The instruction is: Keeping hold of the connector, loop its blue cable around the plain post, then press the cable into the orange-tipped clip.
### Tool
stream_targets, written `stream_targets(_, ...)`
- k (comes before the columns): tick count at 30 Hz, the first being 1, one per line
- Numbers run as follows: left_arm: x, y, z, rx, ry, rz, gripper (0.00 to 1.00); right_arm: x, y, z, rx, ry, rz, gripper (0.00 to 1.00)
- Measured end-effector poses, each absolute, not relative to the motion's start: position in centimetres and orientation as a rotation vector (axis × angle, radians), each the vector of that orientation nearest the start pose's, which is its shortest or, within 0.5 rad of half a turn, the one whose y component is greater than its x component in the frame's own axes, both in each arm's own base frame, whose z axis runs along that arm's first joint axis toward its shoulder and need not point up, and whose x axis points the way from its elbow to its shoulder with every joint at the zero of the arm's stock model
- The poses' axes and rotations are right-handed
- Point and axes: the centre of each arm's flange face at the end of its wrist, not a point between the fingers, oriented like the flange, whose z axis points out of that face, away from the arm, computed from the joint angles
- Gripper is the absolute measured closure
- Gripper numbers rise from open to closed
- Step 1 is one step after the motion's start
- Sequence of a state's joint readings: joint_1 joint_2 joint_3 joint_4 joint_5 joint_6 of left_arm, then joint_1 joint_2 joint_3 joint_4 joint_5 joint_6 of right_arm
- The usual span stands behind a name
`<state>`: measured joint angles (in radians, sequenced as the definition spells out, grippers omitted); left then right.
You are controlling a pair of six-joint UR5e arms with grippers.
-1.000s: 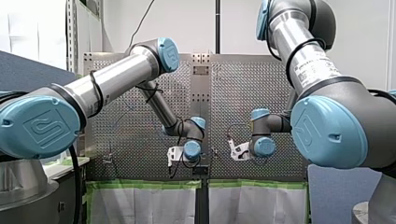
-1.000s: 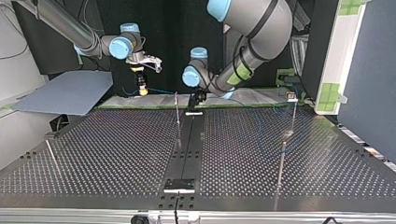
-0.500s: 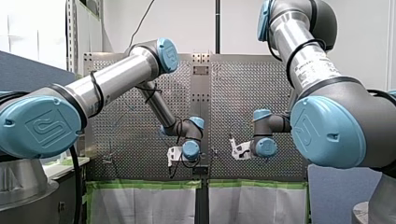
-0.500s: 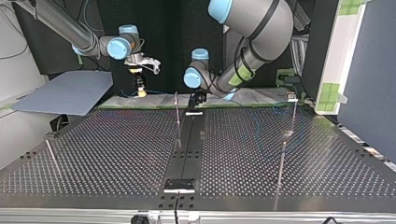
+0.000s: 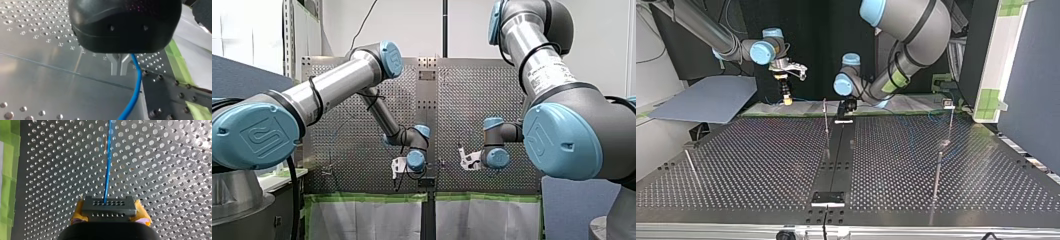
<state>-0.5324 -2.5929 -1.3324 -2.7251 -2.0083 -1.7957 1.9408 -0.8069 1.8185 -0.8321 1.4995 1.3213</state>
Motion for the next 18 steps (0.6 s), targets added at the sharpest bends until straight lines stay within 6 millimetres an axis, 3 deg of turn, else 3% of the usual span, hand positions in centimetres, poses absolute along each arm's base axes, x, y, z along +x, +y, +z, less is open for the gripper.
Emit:
stream_targets(7, 56.0, -42.7, -1.3, -0.028, 1.898, -0.166, 1.0, 34.3, -49.5, 0.4, 1.776, -0.849, 1.243, 1.0)
stream_targets(18, 57.8, -42.0, -0.6, -0.055, 1.891, -0.213, 1.0, 34.7, -51.0, 1.1, 1.768, -0.848, 1.247, 1.0)
